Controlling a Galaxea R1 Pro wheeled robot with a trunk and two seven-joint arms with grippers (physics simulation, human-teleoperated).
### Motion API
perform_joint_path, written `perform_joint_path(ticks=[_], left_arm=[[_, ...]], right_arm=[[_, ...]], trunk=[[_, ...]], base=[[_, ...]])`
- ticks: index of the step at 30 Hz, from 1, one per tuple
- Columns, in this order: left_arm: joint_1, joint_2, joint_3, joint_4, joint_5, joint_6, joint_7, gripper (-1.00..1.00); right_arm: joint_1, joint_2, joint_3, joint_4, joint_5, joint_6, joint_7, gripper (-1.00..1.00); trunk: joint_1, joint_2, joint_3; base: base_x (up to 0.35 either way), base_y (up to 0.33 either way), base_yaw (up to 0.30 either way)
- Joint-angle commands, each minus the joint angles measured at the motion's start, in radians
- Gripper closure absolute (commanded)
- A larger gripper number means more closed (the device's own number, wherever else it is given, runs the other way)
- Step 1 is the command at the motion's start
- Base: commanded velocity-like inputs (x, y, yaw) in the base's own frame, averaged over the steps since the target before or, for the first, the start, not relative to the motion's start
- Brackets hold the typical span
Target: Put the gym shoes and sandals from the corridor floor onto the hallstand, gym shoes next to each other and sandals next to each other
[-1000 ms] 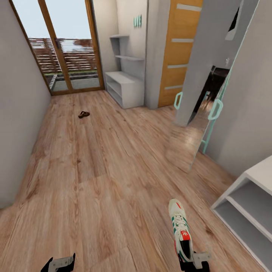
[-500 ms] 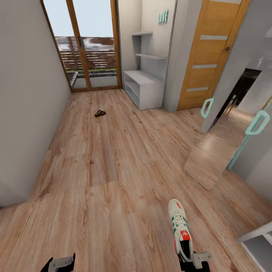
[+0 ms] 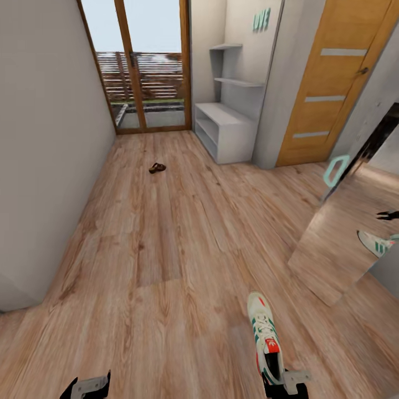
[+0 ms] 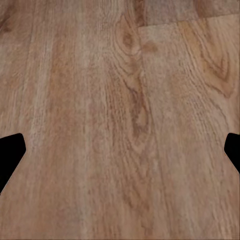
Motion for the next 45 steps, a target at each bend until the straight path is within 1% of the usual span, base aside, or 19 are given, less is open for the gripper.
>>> perform_joint_path(ticks=[1, 26, 45], left_arm=[[0.0, 0.0, -0.002, 0.001, 0.007, -0.003, -0.001, -1.0], [0.0, -0.001, -0.002, 0.001, 0.007, -0.003, -0.001, -1.0], [0.0, -0.002, -0.002, 0.002, 0.006, -0.003, -0.001, -1.0]], right_arm=[[-0.001, 0.0, -0.008, 0.001, 0.01, -0.004, 0.0, 1.0], [-0.001, -0.003, -0.007, 0.002, 0.011, -0.004, -0.002, 1.0], [-0.001, -0.003, -0.007, 0.001, 0.011, -0.005, -0.005, 1.0]], trunk=[[0.0, 0.0, -0.001], [0.0, 0.0, -0.001], [0.0, 0.0, -0.001]], base=[[0.339, 0.0, 0.005], [0.339, 0.004, 0.0], [0.334, 0.114, 0.0]])
